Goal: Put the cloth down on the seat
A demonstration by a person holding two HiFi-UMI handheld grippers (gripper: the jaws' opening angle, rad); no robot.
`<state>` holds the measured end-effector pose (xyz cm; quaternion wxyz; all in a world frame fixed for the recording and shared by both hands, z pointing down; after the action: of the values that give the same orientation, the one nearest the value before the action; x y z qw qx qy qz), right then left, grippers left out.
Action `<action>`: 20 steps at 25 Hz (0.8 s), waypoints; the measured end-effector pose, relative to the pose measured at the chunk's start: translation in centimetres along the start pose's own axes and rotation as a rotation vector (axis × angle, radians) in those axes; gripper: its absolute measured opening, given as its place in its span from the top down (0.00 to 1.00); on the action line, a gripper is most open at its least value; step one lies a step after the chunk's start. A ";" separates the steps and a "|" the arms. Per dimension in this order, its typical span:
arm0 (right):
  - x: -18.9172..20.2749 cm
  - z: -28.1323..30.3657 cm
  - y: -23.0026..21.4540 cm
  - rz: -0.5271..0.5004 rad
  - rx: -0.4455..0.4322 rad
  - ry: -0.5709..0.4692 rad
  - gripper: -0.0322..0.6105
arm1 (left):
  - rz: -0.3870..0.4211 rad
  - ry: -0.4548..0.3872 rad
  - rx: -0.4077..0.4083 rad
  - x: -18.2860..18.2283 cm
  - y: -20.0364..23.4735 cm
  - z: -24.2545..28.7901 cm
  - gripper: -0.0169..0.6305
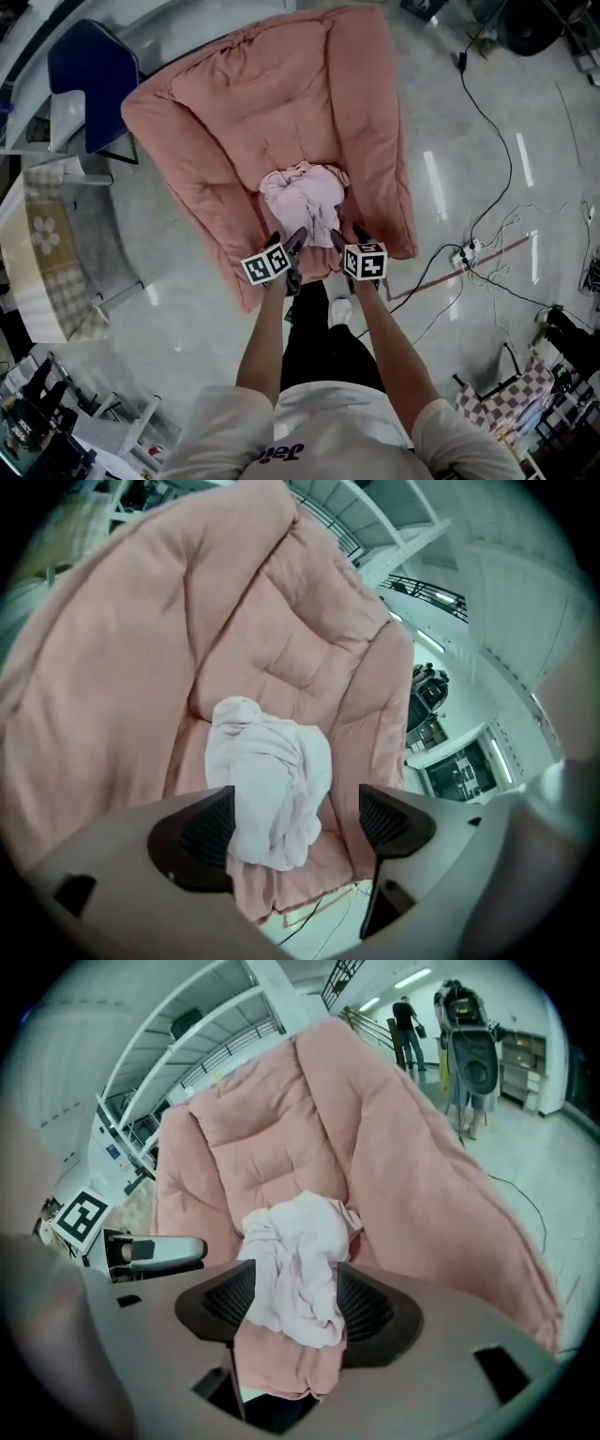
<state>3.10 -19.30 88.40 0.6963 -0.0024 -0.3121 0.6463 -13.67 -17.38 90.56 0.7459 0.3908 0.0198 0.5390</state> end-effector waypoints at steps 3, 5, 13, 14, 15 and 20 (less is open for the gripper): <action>-2.1 -3.8 1.8 -0.023 -0.037 -0.100 0.53 | 0.078 -0.069 0.013 -1.2 -3.4 -3.3 0.35; -3.5 -6.8 3.1 -0.051 -0.052 -0.166 0.54 | 0.132 -0.122 0.028 -2.2 -6.1 -6.1 0.35; -5.7 -20.2 9.1 -0.214 -0.115 -0.373 0.68 | 0.310 -0.321 0.037 -3.4 -15.6 -17.9 0.36; -5.8 -21.8 9.7 -0.229 -0.127 -0.398 0.70 | 0.343 -0.339 0.024 -3.4 -16.5 -19.2 0.36; -5.8 -23.3 10.3 -0.246 -0.139 -0.419 0.72 | 0.369 -0.358 0.015 -3.3 -17.4 -20.4 0.36; -6.0 -29.1 13.4 -0.339 -0.192 -0.513 0.80 | 0.449 -0.486 0.014 -3.1 -22.4 -25.5 0.52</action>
<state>3.95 -10.85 56.90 0.6893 0.1468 -0.5331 0.4681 -8.78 -8.10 58.09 0.5887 0.5078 -0.2416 0.5807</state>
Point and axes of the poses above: the fingertips, and each gripper's own axes: z forward along the fingers, y to its left, x out of its underside, the point moved 2 cm from there along -z, backward along the fingers, and after that the axes turned 7 degrees about z, right-handed, at the moved point
